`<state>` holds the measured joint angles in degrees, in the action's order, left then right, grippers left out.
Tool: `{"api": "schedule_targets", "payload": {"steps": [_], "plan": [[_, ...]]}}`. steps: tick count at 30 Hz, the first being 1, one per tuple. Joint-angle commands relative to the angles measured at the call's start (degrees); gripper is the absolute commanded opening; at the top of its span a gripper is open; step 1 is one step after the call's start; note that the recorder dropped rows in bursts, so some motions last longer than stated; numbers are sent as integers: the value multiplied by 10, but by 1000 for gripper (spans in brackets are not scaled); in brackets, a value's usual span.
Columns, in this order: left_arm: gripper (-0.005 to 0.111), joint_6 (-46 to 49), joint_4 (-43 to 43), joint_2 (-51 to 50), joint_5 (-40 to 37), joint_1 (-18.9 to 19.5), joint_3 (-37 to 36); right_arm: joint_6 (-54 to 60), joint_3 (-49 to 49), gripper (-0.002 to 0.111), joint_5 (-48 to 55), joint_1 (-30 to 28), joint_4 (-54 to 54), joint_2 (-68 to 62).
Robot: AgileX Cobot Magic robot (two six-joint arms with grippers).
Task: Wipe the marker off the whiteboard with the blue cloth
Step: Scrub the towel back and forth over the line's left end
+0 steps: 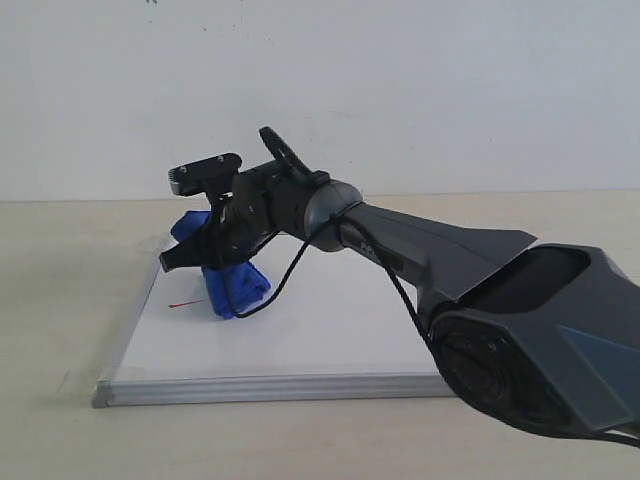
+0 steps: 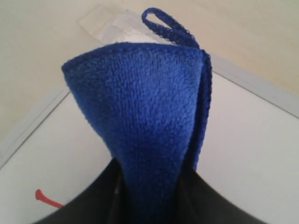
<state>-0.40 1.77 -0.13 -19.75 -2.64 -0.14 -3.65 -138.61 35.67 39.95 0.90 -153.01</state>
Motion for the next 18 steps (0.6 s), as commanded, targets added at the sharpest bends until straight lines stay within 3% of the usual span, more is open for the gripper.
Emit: {"api": "schedule_targets", "payload": {"steps": [1,11,15,18], "plan": [[4,1,6,1,4,2,1,28,2,0,-3,0,52,-9],[4,1,6,1,4,2,1,183,2,0,48,27,215,-29],[4,1,6,1,4,2,1,208,-26,0,99,16,192,-28],[4,1,6,1,4,2,1,129,-34,0,96,-8,72,-28]]}}
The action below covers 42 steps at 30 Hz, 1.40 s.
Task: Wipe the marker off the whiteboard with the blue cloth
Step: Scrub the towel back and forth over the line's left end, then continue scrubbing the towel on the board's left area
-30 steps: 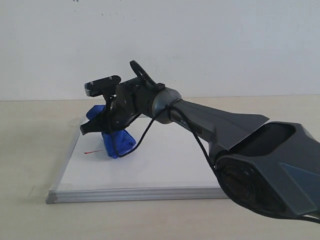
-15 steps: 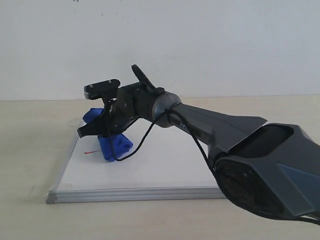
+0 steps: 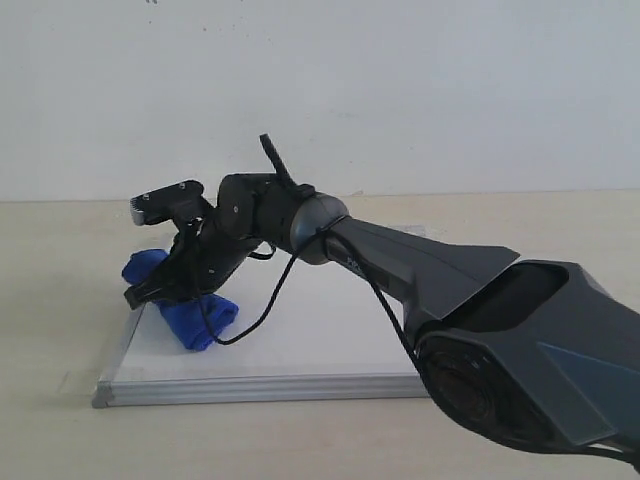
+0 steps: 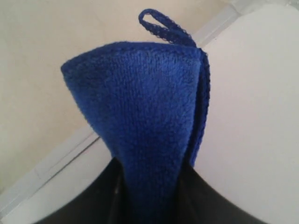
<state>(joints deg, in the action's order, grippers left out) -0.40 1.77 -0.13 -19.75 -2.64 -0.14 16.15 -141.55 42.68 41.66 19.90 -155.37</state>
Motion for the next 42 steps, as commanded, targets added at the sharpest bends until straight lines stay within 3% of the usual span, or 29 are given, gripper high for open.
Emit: {"api": "schedule_targets", "payload": {"steps": [1,4,13,17,23,29,34,42], "plan": [[4,1,6,1,4,2,1,-96,-5,0,30,-30,-155,-5],[4,1,6,1,4,2,1,-131,-5,0,38,-31,-199,-6],[4,1,6,1,4,2,1,28,-9,0,2,23,-15,-6],[4,1,6,1,4,2,1,31,-11,0,-12,17,-41,-6],[4,1,6,1,4,2,1,-68,-11,0,-22,-26,-148,-7],[4,1,6,1,4,2,1,-69,-11,0,-42,-25,-130,-10],[4,1,6,1,4,2,1,12,-12,0,-56,5,-57,-20],[4,1,6,1,4,2,1,19,-12,0,-105,5,-57,-19]]}}
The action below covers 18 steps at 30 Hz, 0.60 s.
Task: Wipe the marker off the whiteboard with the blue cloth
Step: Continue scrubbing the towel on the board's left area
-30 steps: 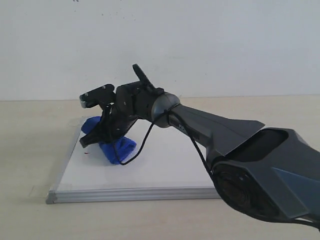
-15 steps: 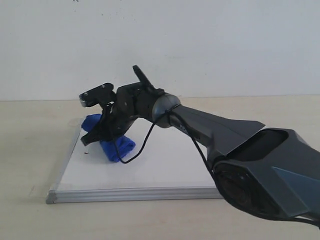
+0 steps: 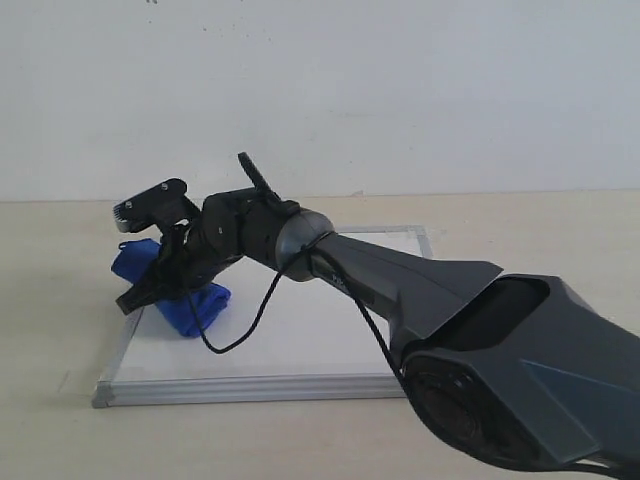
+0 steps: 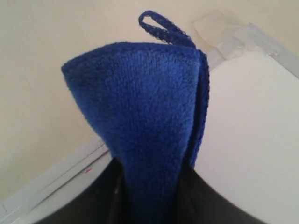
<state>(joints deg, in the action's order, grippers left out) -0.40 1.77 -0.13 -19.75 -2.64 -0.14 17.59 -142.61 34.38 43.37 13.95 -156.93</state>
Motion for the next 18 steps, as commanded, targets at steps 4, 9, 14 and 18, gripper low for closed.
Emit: {"api": "schedule_targets", "payload": {"steps": [4,9,14,18], "plan": [[4,1,6,1,4,2,1,-6,-1,0,-6,-33,-9,-9],[4,1,6,1,4,2,1,-53,-1,0,5,-44,-44,-10],[4,1,6,1,4,2,1,-12,-1,0,19,-21,9,-12],[4,1,6,1,4,2,1,41,-1,0,48,7,23,-12]]}}
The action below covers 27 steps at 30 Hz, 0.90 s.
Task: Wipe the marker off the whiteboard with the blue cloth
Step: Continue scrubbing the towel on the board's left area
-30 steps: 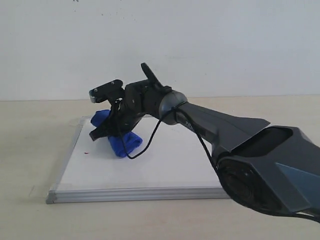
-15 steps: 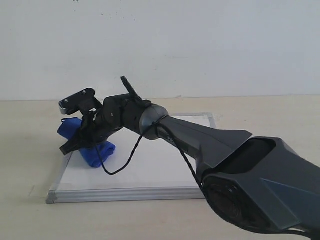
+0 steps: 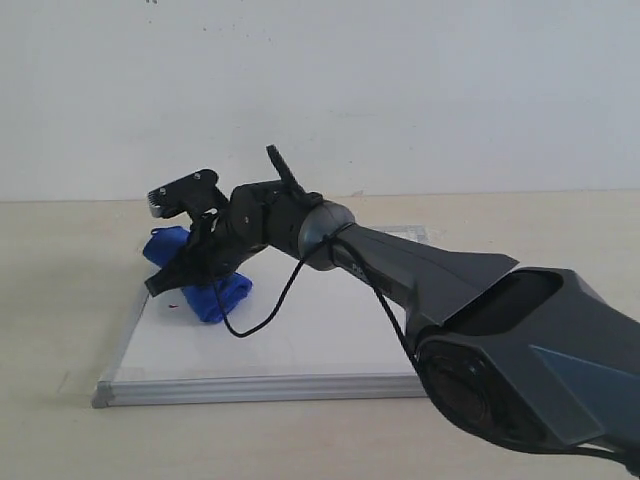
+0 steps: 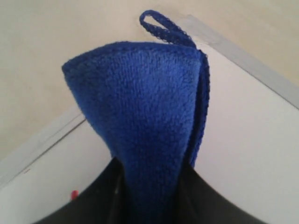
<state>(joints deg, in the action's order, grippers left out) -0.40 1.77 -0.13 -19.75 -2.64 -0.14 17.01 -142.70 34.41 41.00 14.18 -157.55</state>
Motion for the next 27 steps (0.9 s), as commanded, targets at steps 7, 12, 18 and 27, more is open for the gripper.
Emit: {"api": "schedule_targets", "payload": {"steps": [7,12,18,27], "plan": [[4,1,6,1,4,2,1,45,-1,0,45,22,14,-5],[4,1,6,1,4,2,1,-40,-1,0,40,-9,-107,-10],[4,1,6,1,4,2,1,-81,-1,0,53,-6,-159,-10],[4,1,6,1,4,2,1,27,-4,0,73,52,-67,-3]]}}
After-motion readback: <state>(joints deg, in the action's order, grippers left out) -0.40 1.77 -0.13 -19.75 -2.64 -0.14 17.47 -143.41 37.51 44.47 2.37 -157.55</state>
